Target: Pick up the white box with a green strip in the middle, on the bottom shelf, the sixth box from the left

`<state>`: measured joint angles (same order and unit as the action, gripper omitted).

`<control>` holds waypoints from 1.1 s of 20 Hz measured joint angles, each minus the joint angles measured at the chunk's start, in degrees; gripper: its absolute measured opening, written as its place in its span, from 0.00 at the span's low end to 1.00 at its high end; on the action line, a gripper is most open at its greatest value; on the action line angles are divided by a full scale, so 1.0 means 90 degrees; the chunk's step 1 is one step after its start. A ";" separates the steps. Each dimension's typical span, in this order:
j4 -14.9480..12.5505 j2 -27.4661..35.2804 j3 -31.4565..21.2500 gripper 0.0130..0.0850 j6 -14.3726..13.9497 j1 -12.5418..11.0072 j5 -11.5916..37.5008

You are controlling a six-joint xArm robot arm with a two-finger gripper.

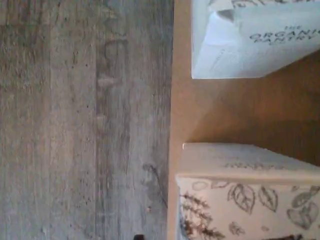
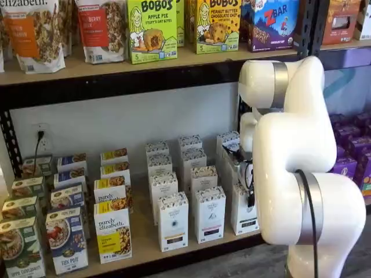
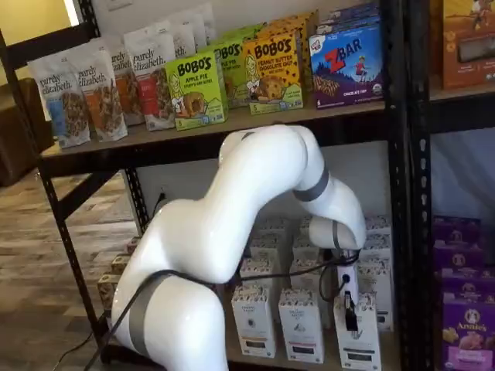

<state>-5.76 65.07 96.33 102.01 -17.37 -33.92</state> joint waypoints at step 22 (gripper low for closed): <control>0.0000 -0.0100 -0.0218 0.50 0.0021 -0.0026 0.0198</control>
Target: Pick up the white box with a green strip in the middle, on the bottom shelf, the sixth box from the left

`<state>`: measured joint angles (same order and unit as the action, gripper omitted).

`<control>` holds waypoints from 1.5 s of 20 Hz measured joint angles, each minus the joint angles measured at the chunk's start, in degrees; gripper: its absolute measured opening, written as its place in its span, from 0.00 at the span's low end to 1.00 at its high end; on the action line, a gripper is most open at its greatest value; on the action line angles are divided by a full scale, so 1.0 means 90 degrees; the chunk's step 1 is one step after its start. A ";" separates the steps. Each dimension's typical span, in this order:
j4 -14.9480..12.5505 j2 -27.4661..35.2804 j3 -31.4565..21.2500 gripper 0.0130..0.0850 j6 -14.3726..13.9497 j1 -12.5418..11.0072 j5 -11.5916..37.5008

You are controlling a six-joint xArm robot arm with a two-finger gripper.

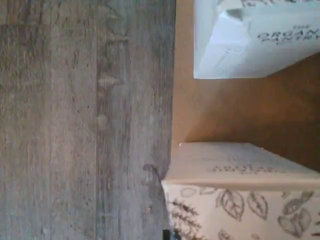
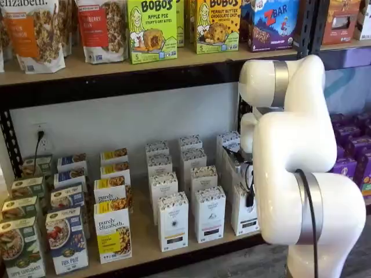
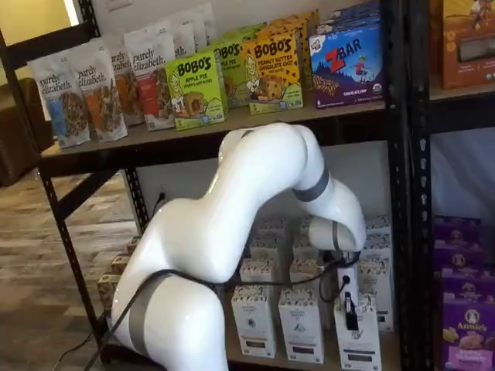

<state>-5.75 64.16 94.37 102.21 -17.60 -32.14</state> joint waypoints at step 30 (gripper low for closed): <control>-0.1087 -0.3658 -0.4472 0.50 -0.1861 0.0833 0.0884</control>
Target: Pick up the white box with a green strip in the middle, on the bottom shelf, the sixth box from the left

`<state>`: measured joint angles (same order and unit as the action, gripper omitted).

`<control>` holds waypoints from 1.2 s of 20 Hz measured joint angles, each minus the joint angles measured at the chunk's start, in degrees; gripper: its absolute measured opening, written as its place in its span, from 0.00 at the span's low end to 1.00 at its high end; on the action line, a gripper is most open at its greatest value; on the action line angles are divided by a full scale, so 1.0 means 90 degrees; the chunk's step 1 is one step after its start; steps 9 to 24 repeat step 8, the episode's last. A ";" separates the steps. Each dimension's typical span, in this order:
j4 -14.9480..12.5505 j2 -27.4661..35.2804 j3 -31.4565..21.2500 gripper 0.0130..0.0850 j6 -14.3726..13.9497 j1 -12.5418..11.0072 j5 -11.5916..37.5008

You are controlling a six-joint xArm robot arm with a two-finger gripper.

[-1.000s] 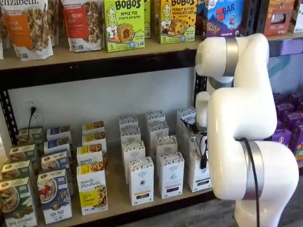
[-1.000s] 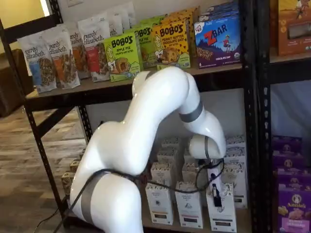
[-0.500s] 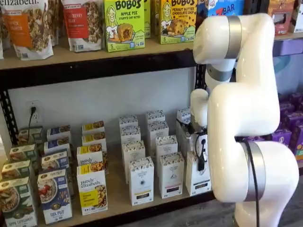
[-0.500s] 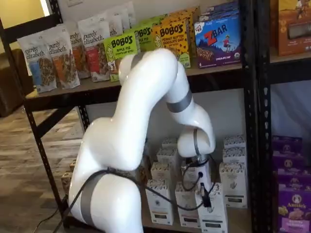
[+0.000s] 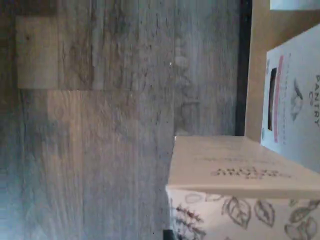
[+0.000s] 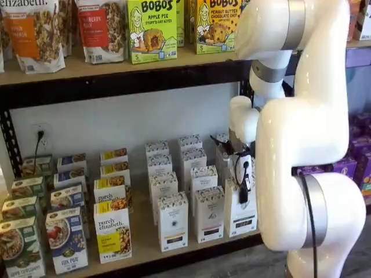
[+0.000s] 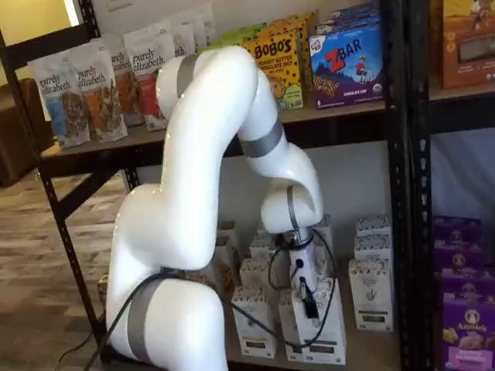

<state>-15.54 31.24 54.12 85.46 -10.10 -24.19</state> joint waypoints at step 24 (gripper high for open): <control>0.0162 -0.1052 -0.0768 0.50 0.0096 0.0075 -0.0245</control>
